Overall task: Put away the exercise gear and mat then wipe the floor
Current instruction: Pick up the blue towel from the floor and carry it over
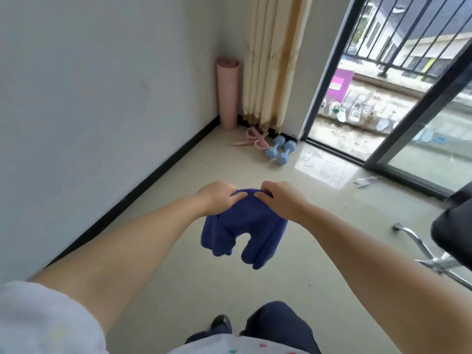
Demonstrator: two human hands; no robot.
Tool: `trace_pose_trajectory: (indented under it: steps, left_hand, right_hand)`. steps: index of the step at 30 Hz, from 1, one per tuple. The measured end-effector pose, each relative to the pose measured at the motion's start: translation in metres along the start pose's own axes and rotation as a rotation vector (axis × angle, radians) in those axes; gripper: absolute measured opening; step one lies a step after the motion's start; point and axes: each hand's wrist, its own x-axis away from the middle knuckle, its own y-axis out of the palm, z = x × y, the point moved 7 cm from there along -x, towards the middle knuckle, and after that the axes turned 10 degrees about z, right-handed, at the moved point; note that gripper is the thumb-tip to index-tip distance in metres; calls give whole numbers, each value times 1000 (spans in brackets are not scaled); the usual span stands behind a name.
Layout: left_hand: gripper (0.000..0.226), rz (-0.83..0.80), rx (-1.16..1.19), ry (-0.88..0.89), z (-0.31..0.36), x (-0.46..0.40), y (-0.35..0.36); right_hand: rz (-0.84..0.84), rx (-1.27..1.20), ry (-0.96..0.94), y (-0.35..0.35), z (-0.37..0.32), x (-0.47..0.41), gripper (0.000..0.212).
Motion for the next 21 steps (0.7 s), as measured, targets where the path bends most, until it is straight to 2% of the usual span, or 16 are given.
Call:
trace_pose_trajectory:
  steps: [6, 13, 21]
  left_hand:
    - [39, -7, 0, -9, -4, -120, -16]
    - [45, 175, 44, -98, -8, -267, -85]
    - [47, 359, 45, -279, -39, -371, -182]
  right_hand:
    - [-33, 66, -41, -21, 55, -115, 26]
    - [1, 89, -186, -82, 98, -281, 21]
    - [28, 200, -378, -141, 73, -452, 25]
